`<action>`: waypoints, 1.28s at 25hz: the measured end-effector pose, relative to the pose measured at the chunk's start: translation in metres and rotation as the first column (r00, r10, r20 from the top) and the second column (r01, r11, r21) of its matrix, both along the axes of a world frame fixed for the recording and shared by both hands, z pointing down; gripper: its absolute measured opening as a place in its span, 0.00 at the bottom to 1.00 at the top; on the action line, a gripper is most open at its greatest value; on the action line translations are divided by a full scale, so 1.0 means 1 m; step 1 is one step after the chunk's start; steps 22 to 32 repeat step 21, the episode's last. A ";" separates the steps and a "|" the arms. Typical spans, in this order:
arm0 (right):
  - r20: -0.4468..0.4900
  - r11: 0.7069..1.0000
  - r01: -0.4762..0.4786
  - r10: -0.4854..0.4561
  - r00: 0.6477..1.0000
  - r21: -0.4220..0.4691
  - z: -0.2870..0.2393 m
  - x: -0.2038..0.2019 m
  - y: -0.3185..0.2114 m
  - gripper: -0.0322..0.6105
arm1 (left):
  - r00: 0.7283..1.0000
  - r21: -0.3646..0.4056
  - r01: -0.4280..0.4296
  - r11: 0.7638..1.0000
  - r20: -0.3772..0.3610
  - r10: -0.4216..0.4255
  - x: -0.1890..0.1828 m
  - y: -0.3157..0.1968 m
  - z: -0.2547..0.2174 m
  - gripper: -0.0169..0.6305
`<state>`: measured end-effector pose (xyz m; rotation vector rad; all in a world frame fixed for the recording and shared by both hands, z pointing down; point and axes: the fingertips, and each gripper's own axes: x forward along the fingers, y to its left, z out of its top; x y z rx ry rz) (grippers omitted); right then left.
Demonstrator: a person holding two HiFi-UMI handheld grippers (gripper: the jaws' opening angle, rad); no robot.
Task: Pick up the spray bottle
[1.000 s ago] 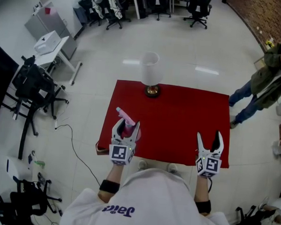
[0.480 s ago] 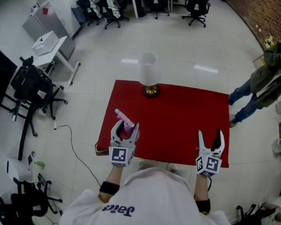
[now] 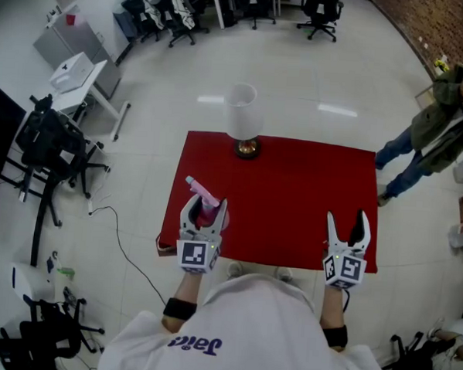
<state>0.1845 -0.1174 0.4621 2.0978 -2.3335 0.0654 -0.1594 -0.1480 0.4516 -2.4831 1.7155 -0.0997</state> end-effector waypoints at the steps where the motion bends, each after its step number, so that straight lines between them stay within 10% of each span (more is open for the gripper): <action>1: -0.007 1.000 0.002 -0.002 1.000 0.002 0.000 0.000 0.000 0.66 | 1.000 -0.002 0.001 1.000 0.001 -0.001 0.000 0.000 0.001 0.38; 32: -0.035 1.000 0.017 -0.018 0.999 -0.009 -0.002 0.000 -0.001 0.66 | 1.000 -0.025 0.007 1.000 0.029 -0.006 0.004 0.000 0.007 0.38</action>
